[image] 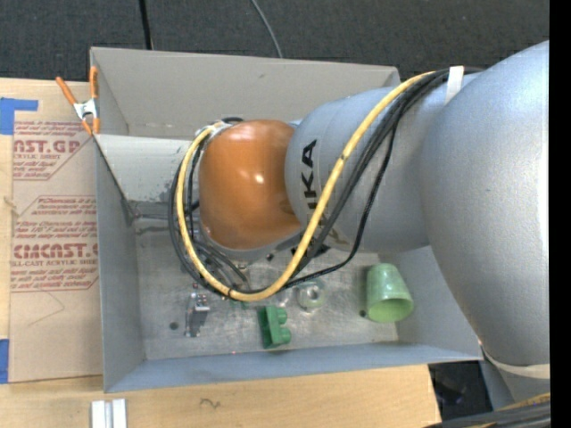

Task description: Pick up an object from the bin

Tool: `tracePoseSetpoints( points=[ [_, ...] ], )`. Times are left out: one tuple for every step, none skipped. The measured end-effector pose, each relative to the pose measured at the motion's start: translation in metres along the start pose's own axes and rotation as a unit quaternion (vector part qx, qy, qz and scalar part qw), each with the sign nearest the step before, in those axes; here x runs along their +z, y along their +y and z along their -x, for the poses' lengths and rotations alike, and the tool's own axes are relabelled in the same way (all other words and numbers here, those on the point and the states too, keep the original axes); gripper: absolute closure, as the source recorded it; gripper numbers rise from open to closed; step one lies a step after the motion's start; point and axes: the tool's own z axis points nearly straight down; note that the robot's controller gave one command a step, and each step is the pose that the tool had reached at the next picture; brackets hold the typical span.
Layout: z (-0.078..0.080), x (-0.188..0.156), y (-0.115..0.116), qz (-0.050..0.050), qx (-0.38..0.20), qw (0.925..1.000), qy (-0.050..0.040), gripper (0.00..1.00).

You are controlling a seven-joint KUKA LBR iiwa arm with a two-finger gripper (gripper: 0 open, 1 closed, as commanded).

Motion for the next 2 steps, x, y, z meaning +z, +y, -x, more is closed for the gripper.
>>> tracePoseSetpoints(
  points=[
    [0.03, 0.051, -0.063, -0.001, -0.076, 0.9971, -0.0022, 0.0],
    [0.015, 0.045, -0.143, -0.001, -0.196, 0.9807, -0.0027, 0.0]
  ],
)
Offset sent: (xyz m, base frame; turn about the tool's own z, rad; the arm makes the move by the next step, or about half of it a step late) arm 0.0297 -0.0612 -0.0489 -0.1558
